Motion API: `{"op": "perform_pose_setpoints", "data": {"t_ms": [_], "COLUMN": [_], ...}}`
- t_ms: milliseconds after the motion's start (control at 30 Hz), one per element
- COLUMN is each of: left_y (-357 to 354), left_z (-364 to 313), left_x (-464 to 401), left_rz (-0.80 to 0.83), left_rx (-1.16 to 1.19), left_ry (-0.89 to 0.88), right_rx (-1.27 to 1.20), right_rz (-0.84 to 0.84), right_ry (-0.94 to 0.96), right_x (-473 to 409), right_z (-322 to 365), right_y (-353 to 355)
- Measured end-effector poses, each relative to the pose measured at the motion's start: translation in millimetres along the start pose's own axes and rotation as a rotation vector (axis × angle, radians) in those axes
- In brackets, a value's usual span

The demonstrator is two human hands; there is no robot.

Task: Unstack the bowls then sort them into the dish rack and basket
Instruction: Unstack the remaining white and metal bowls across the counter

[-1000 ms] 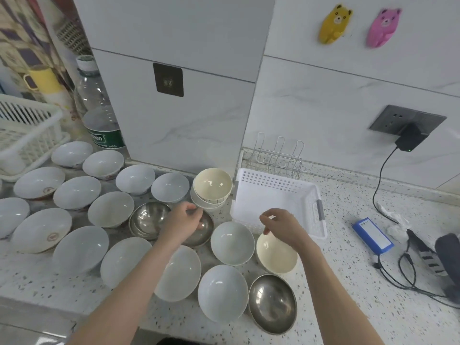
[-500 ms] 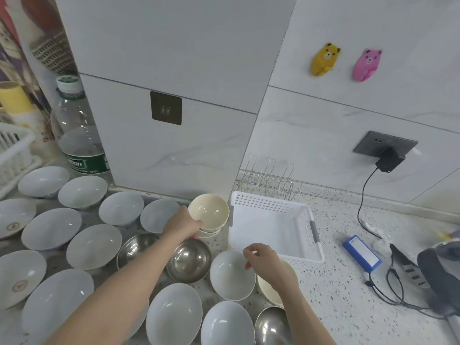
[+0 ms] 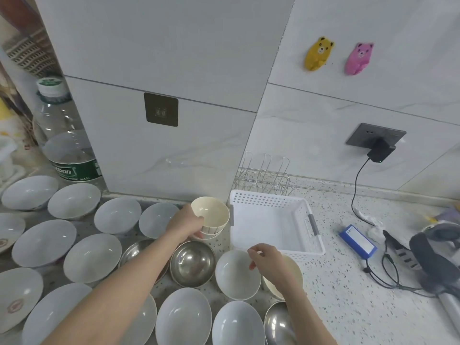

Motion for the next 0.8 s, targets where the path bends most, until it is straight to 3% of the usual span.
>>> {"op": "perform_pose_setpoints", "data": {"t_ms": [267,433,600,800], "left_y": [7,22,48,69], "left_z": [-12,-8,22,61], "left_x": [2,12,23,30], "left_rz": [0.016,0.020,0.003,-0.029], "left_rx": [0.052,0.205,0.429,0.875], "left_ry": [-0.071,-0.108,-0.042,0.102], "right_rx": [-0.122,-0.216,-0.361,-0.424], "right_rz": [-0.014,-0.021,0.010,0.022], "right_ry": [-0.053,-0.047,-0.090,-0.149], "right_x": [-16,-30,-34,-50], "right_z": [-12,-6,9,34], "right_y": [-12,-23,-51,-85]}}
Point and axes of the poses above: each hand's wrist, its own x-axis away from the middle knuckle, its own y-axis out of the back of the hand, z = x × y, the point moved 8 cm from there along -x, towards the middle knuckle, and after that the axes turned 7 degrees about -x, right-handed, at the moved point
